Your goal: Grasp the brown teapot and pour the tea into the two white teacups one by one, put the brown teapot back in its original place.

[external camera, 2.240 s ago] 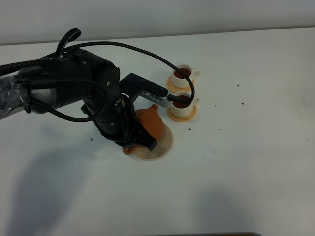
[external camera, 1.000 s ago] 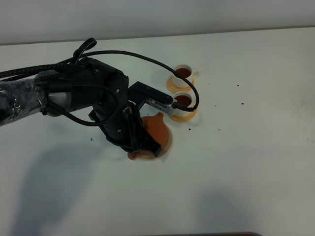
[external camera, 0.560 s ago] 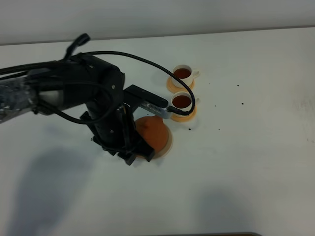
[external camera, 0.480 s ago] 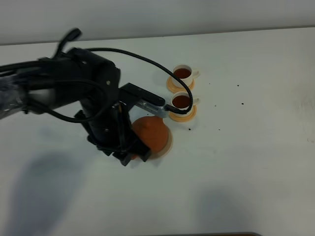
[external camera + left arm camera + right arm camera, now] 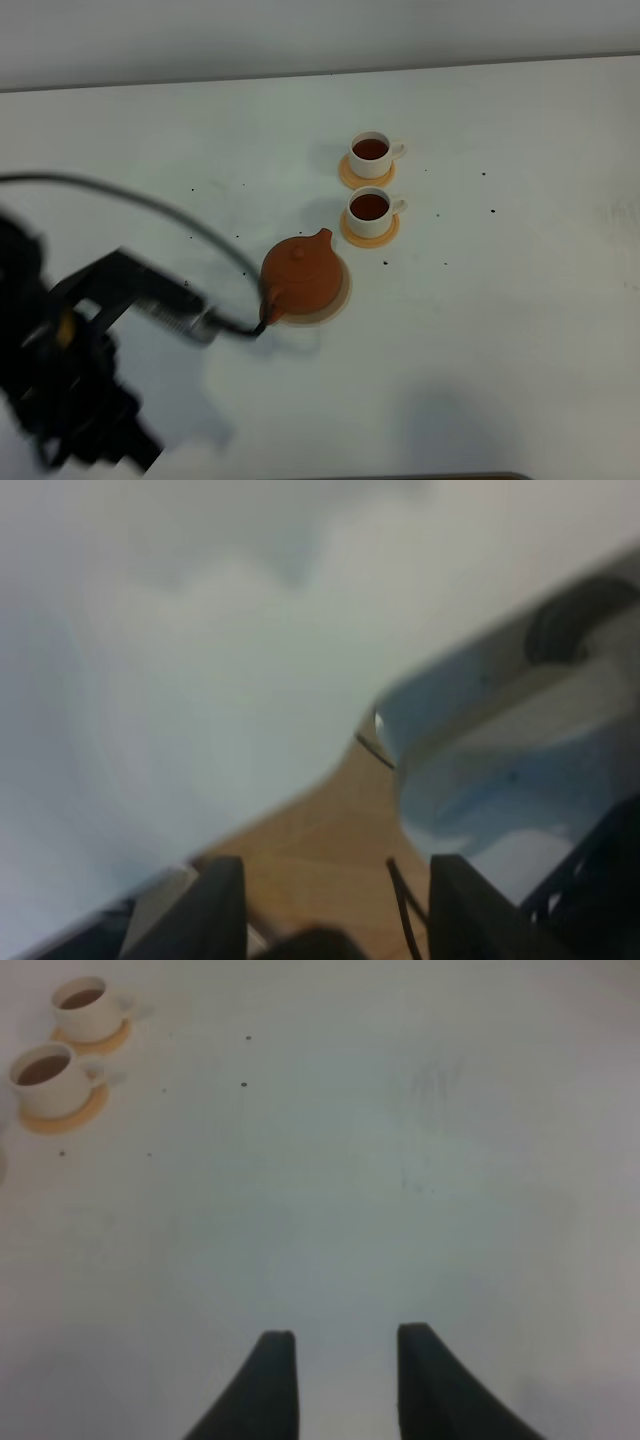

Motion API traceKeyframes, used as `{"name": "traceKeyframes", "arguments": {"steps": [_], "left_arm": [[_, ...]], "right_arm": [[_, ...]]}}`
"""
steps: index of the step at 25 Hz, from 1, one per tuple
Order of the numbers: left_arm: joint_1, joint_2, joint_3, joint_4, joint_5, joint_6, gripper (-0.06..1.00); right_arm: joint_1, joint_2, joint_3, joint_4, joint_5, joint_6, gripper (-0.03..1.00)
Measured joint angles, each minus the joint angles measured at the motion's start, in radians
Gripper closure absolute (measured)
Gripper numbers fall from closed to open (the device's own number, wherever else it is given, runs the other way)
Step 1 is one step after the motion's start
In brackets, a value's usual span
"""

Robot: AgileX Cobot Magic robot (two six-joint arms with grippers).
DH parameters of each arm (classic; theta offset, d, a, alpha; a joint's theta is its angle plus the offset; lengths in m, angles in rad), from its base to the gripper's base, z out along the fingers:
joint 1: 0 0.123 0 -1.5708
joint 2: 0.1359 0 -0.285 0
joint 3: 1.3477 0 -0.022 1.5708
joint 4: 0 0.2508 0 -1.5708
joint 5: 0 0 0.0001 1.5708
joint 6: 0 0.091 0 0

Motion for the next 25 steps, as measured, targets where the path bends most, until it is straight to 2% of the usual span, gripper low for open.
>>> {"name": "traceKeyframes", "arguments": {"steps": [4, 7, 12, 25], "left_arm": [[0.000, -0.244, 0.180, 0.000, -0.031, 0.000, 0.54], [0.000, -0.389, 0.251, -0.001, -0.076, 0.000, 0.54], [0.000, -0.506, 0.263, -0.003, -0.099, 0.000, 0.54], [0.000, -0.630, 0.263, -0.003, -0.101, -0.004, 0.54]], "right_arm": [[0.000, 0.000, 0.000, 0.000, 0.000, 0.000, 0.73], [0.000, 0.000, 0.000, 0.000, 0.000, 0.000, 0.73], [0.000, 0.000, 0.000, 0.000, 0.000, 0.000, 0.73], [0.000, 0.000, 0.000, 0.000, 0.000, 0.000, 0.73]]}}
